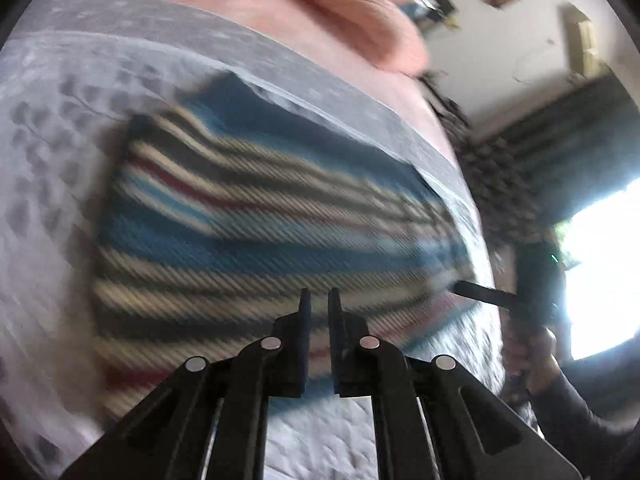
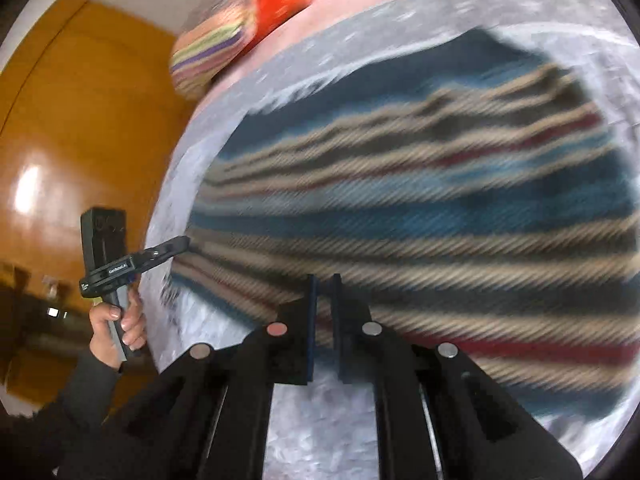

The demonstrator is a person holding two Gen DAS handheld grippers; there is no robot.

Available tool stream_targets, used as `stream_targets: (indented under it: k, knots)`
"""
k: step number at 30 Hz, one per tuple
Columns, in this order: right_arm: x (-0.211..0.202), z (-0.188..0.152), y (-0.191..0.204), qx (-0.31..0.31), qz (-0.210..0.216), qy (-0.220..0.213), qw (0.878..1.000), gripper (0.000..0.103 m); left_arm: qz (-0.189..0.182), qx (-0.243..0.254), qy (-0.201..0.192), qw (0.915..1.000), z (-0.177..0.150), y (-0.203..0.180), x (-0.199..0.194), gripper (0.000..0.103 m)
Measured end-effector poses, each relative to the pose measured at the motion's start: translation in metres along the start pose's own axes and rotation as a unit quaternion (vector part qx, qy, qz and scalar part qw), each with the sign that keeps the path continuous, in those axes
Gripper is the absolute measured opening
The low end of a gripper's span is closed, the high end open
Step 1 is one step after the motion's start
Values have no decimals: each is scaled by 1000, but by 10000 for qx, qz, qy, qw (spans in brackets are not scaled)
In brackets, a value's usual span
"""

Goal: Fold small clothes

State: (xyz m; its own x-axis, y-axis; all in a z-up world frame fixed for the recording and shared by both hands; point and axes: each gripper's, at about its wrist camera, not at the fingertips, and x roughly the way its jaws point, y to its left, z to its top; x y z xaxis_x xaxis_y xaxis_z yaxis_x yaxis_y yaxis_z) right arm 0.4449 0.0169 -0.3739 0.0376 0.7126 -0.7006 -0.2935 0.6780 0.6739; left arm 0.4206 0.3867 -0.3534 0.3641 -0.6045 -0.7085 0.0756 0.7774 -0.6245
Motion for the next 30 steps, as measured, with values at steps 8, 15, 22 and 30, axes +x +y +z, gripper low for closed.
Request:
stream_targets:
  k: [8,15,22,30]
  knots:
    - [43,-21,-4,370,-236,275,9987,6,268,-385,284,9985,-40,27,32,5]
    - [-49,-43,-48,608,-689,-423,9949,7,406,-154,77,9990,-52,25,8,18]
    - [-77,-59,-120,1401,-831,-663,9844,0,209,-640,119,9977,-52,55,12,3]
    - [-82,-51,-122,1415,-1211,-844,9789,0,456,-726,158,9962,-43,85,-23,16]
